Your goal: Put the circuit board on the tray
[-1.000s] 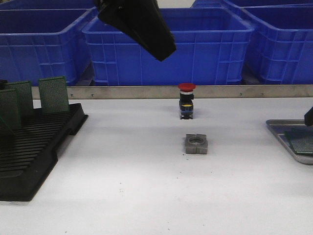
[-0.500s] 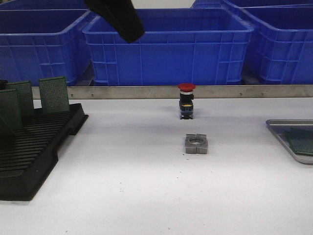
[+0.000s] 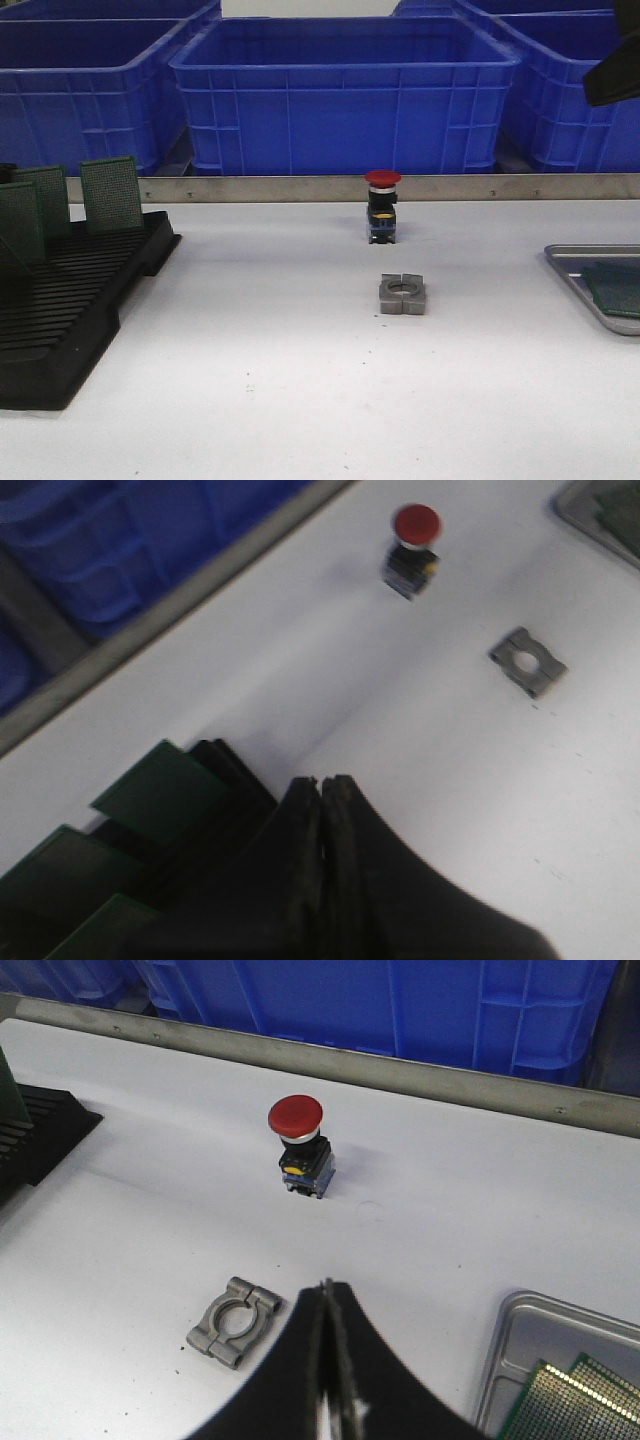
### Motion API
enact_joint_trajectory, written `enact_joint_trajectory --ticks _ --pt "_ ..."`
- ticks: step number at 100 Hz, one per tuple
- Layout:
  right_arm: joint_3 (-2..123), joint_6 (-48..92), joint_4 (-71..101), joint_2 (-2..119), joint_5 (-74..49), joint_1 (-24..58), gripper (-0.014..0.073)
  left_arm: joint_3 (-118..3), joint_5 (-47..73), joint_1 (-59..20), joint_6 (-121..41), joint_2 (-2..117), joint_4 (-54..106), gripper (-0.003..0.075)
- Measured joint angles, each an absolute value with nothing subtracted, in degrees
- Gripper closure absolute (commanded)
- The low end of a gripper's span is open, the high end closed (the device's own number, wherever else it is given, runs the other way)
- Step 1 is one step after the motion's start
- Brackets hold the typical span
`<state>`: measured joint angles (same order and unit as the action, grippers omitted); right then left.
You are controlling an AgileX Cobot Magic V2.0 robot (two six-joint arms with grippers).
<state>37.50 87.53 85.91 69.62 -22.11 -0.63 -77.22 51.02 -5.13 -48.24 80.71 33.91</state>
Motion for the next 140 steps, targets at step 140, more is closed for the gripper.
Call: enact_joint_trajectory --ticks 140 --pt "7.7 90.8 88.2 10.3 -5.6 9.3 0.0652 -14.2 13.8 -5.1 -47.4 7.8 42.3 0.0737"
